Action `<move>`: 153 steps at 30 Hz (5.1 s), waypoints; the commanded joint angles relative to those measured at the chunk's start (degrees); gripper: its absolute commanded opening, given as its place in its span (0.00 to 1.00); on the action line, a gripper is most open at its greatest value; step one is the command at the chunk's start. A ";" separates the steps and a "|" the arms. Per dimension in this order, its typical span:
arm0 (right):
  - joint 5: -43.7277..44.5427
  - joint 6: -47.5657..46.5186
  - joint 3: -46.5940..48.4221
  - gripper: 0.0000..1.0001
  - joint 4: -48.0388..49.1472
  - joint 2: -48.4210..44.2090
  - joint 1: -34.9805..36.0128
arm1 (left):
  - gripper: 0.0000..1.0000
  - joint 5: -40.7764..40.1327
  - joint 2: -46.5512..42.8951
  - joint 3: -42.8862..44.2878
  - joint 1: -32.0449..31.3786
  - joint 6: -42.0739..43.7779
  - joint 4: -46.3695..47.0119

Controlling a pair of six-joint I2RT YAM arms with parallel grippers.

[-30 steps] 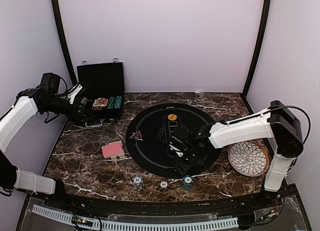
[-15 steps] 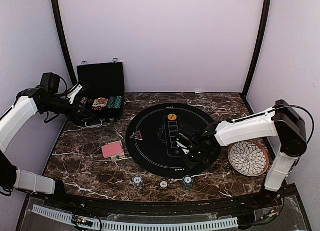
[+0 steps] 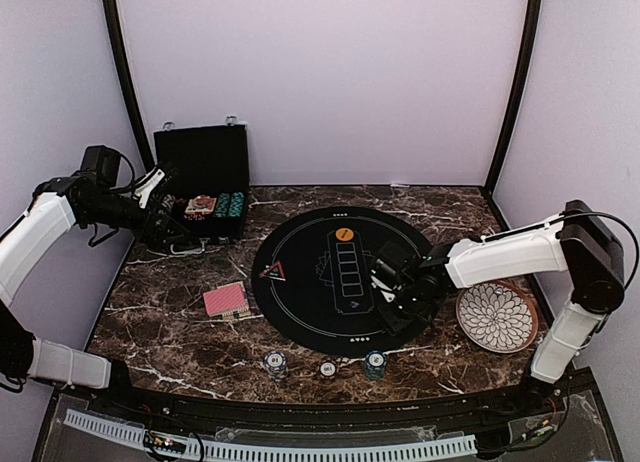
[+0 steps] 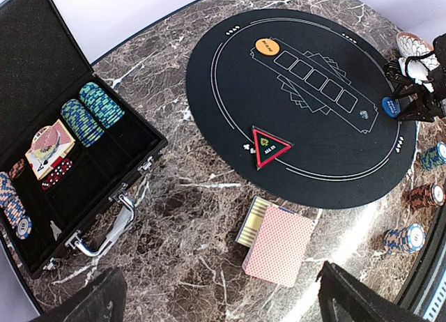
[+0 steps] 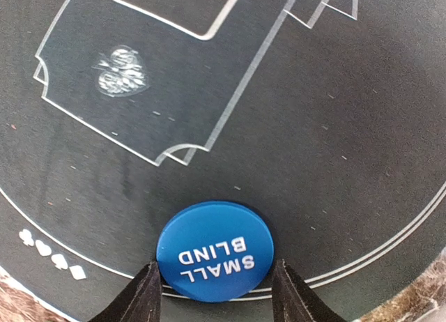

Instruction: Distribute texas hold em gaming equipment

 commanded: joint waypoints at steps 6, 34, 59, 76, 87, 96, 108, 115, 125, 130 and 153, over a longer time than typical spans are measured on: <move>0.67 0.78 -0.08 0.64 -3.49 -2.56 -0.96 | 0.99 1.41 -0.56 1.16 -0.17 1.21 -1.75; -6.80 7.05 6.59 0.91 -12.85 -12.18 17.93 | 0.99 1.91 -0.51 1.87 -0.19 0.24 -2.55; -6.35 7.35 1.86 0.75 -7.32 -6.03 19.08 | 0.99 2.24 -1.33 2.07 -0.26 0.14 -3.25; -6.25 6.95 2.20 0.56 -7.88 -5.77 19.08 | 0.99 2.05 -1.30 2.07 -0.29 0.15 -2.78; -6.50 6.90 2.51 0.44 -8.46 -5.58 19.07 | 0.99 1.92 -1.38 1.65 -0.25 0.35 -2.53; -6.20 6.99 3.39 0.24 -9.19 -6.46 19.08 | 0.99 1.84 -1.60 1.54 -0.29 0.42 -2.39; -4.61 5.92 10.06 0.06 -13.49 -8.40 15.61 | 0.99 1.69 -1.80 1.54 -0.29 0.32 -2.29; -1.97 5.34 17.65 0.03 -15.00 -7.63 8.11 | 0.99 1.29 -1.91 1.69 -0.24 0.41 -2.41; 1.03 1.66 33.62 0.02 -11.00 7.58 -5.62 | 0.99 1.91 -1.42 1.68 -0.29 0.16 -2.30; 0.89 0.27 42.16 0.02 -9.15 17.11 -11.63 | 0.99 2.15 -1.41 1.76 -0.41 -0.06 -2.46; -4.58 -0.28 66.42 0.09 -8.88 43.11 -20.91 | 0.99 2.24 -1.99 1.59 -0.90 0.16 -3.92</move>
